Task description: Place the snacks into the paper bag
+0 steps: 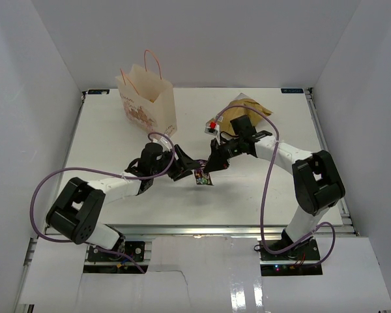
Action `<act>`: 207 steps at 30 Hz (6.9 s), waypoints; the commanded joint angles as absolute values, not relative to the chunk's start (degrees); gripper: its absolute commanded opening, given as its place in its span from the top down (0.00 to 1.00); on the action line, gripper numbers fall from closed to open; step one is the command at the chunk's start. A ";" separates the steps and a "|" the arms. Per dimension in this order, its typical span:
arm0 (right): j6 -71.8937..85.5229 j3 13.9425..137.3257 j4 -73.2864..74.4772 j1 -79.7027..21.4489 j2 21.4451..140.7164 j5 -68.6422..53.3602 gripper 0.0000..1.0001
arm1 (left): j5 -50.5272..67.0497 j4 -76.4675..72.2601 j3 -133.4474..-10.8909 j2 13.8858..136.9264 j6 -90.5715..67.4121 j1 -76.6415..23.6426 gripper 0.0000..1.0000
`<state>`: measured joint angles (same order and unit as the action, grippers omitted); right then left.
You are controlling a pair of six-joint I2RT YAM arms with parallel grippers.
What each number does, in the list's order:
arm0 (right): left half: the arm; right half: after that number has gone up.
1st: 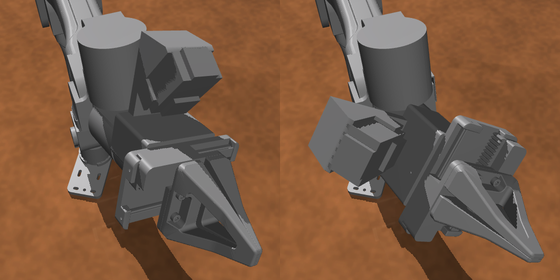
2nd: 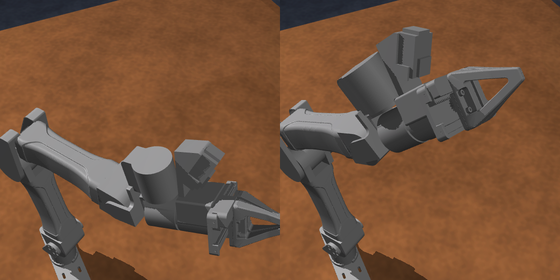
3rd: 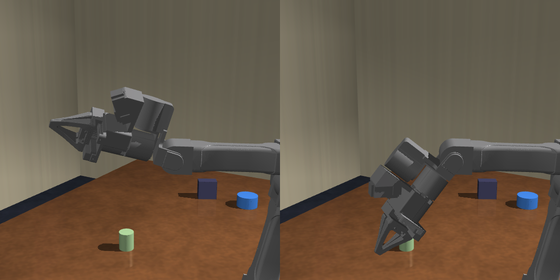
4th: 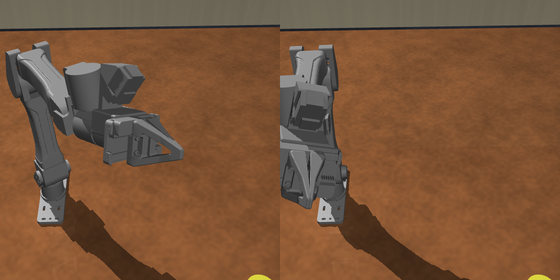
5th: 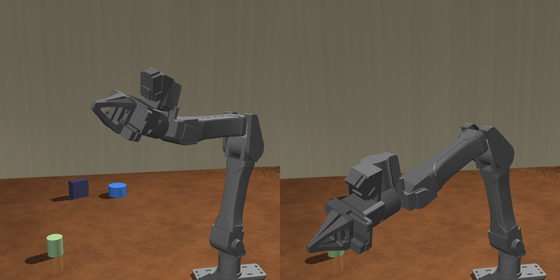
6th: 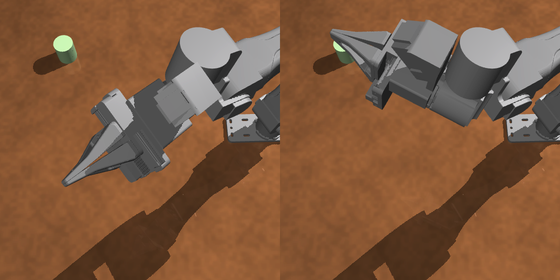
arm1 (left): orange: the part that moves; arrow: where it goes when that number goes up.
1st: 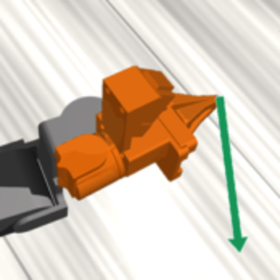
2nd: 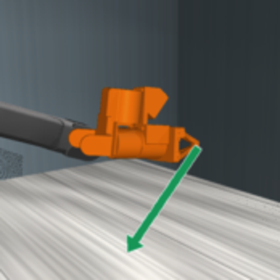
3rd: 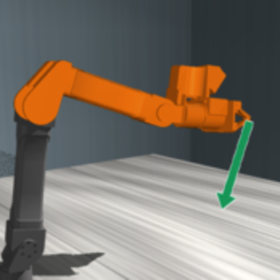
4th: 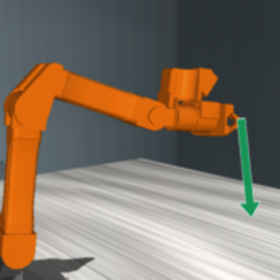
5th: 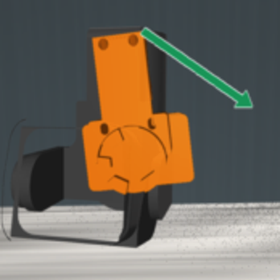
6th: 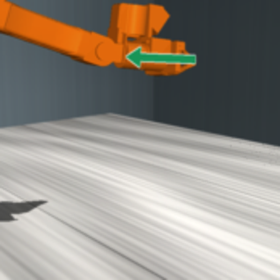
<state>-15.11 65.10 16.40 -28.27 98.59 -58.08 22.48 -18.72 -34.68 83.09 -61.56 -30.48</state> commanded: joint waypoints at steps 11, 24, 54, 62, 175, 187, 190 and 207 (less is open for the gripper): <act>-16.17 65.92 17.05 -30.06 95.98 -60.65 0.91 | 23.73 -23.64 -35.16 79.99 -62.14 -30.76 0.83; -15.91 66.88 17.14 -30.06 95.98 -59.94 0.92 | 30.06 -28.56 -34.19 79.72 -63.28 -30.76 0.43; -10.99 66.45 12.39 -30.15 94.13 -61.88 0.92 | 31.03 -27.68 -36.21 82.00 -66.00 -30.67 0.49; -10.02 65.65 11.07 -30.15 94.31 -61.09 0.86 | 31.82 -28.39 -38.14 81.83 -66.45 -30.67 0.89; 19.80 86.03 -11.17 -6.33 96.07 -68.47 0.92 | 25.05 -6.06 -34.27 46.49 -56.87 -14.24 0.02; -11.59 106.95 14.59 -17.39 95.71 -44.84 0.92 | 23.64 -4.84 -33.92 44.91 -55.46 -14.33 0.02; -16.16 112.57 15.03 -21.44 97.20 -36.76 0.92 | 23.29 -3.52 -34.19 44.21 -54.84 -14.33 0.02; -42.53 119.79 -13.41 -43.15 108.27 5.33 0.92 | 18.55 5.09 -31.73 34.28 -53.53 -14.33 0.02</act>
<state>-35.29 117.14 2.31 -41.63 107.53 -6.20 19.92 3.03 -32.27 35.75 -54.24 -14.06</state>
